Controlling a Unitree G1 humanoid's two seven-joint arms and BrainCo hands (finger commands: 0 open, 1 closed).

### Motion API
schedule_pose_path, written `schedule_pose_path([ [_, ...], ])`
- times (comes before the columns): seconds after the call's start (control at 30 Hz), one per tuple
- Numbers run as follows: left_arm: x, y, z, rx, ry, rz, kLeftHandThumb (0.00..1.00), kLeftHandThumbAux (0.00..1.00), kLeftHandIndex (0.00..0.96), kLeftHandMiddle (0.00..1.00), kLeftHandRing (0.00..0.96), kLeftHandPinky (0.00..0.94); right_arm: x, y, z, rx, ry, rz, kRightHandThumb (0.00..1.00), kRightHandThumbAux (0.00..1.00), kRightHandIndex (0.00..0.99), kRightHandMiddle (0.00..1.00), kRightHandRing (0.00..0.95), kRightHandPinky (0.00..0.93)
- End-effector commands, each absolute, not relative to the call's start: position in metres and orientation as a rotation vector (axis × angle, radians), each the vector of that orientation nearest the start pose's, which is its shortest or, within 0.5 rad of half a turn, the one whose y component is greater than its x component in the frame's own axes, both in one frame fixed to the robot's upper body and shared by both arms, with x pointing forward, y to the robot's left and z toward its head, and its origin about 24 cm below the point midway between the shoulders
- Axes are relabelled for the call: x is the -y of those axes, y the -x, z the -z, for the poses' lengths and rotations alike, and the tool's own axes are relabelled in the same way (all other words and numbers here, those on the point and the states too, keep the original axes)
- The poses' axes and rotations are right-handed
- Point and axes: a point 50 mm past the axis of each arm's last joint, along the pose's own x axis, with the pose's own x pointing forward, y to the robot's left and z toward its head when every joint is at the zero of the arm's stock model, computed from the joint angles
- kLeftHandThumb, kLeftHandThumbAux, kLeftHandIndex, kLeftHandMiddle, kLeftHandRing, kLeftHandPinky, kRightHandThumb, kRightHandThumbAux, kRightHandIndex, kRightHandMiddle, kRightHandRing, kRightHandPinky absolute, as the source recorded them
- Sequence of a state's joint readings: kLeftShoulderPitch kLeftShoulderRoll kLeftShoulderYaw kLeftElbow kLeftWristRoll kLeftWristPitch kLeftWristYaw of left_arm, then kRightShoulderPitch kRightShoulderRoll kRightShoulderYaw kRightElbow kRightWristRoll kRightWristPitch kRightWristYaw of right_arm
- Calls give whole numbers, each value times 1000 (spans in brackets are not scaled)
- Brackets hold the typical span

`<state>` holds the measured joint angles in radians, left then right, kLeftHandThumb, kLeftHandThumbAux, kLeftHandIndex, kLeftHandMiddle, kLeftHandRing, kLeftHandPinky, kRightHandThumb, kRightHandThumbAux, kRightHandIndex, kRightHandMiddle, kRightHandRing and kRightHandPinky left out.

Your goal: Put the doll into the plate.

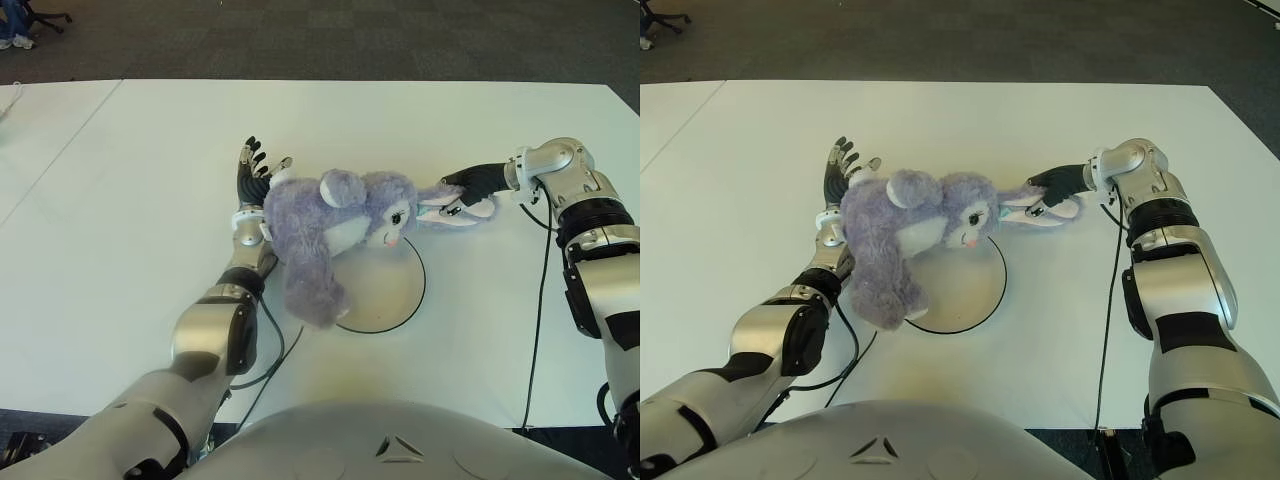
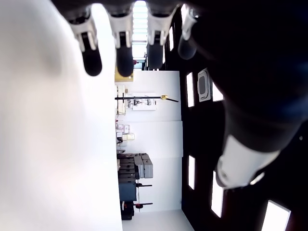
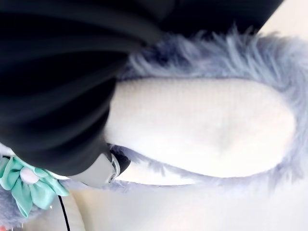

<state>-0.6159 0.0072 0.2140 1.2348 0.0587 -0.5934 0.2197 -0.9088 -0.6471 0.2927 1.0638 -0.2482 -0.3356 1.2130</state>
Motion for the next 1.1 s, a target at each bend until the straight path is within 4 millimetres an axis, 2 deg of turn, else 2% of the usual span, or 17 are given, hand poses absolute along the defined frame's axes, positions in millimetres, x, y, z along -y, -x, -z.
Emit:
schedule_pose_path([
  [0.03,-139,-272,73,-402,14,-209,65,759,46,116,136,155,235,-354,-112,-475,911,-1127,660,742,395,235,261,267],
  [0.3,-139,-272,72,-400,12,-209,54,752,44,110,127,150,235,-353,-111,-470,952,-1108,661,742,396,260,280,278],
  [0.43,-138,-272,72,-399,15,-209,38,753,41,107,122,145,228,-343,-116,-410,1043,-1143,664,741,401,280,299,312],
  [0.47,-138,-272,72,-398,15,-209,37,751,40,108,123,149,226,-339,-114,-391,1069,-1150,666,740,403,292,311,325],
  [0.5,-138,-272,72,-397,15,-209,28,754,41,111,127,157,225,-336,-113,-379,1088,-1154,671,737,410,364,367,379],
  [0.6,-138,-272,72,-397,17,-209,25,755,41,112,129,159,222,-331,-113,-332,1094,-1154,673,737,412,387,385,397],
  [0.63,-138,-272,72,-398,18,-209,24,758,41,111,129,158,221,-329,-114,-305,1088,-1152,679,732,420,507,510,541],
  [0.7,-138,-272,72,-399,20,-209,23,759,41,111,128,158,217,-326,-116,-239,1078,-1139,680,731,422,542,547,585],
  [0.73,-138,-272,72,-399,21,-209,23,761,40,110,128,156,215,-324,-117,-211,1073,-1130,686,728,426,619,635,684],
  [0.77,-138,-272,72,-399,21,-209,23,761,40,109,128,156,212,-322,-122,-158,1068,-1113,686,728,426,631,650,702],
  [0.8,-138,-272,72,-399,22,-209,22,761,39,109,127,152,210,-320,-125,-123,1065,-1102,691,725,430,687,707,759],
  [0.93,-139,-272,72,-402,23,-210,20,768,37,104,119,136,202,-312,-143,33,1036,-1035,695,722,438,782,791,833],
  [1.1,-139,-272,72,-404,17,-211,18,772,35,101,113,132,202,-307,-146,103,989,-1004,694,722,438,830,825,853],
])
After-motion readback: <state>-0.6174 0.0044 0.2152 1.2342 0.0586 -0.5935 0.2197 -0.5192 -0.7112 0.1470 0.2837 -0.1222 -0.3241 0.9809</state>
